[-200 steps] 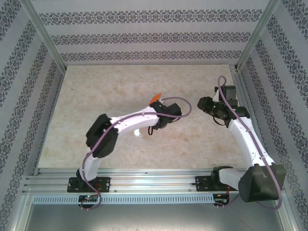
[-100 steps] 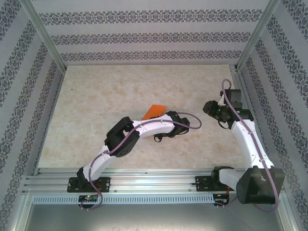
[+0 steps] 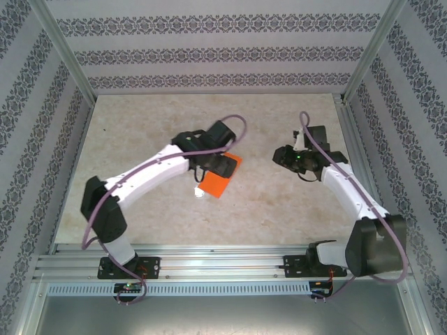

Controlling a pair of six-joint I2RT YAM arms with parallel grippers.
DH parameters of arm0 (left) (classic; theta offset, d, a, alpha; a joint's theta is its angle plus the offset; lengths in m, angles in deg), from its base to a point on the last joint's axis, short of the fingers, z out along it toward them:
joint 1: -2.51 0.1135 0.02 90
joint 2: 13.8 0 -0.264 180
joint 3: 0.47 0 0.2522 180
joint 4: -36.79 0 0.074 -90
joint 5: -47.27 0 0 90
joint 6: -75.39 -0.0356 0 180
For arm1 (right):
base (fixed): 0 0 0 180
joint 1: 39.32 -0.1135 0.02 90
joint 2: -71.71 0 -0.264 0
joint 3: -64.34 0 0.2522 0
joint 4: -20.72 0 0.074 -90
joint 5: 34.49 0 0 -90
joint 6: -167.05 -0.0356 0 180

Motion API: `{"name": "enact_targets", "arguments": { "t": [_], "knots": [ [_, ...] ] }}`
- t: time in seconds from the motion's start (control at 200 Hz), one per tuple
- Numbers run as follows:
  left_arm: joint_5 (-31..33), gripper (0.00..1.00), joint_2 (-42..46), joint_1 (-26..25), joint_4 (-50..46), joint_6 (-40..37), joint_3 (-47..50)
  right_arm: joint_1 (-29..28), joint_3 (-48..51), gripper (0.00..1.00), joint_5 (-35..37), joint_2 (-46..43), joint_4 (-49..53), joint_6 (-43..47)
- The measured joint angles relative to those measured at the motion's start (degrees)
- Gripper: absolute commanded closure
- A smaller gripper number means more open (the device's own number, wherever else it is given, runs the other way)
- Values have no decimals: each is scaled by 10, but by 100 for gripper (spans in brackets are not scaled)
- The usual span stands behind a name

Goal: Fold a paper plane with a square sheet of paper (fold left side to right side)
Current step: Turn over the paper at the center of the table.

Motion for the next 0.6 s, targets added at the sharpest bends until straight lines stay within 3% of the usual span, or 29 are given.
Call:
{"name": "enact_targets", "arguments": {
  "t": [0.115,0.23,0.365,0.6],
  "knots": [
    [-87,18,54,106,95,44,108,-69,-21,67,-10,96,-60,-29],
    [-163,17,52,162,168,90,197,-115,-74,67,-10,196,-100,-48],
    [-224,16,40,191,220,131,256,-134,-129,68,-8,274,-129,-57],
    [-271,15,10,198,281,159,267,-138,-171,68,-3,347,-138,-57]
  ]
}}
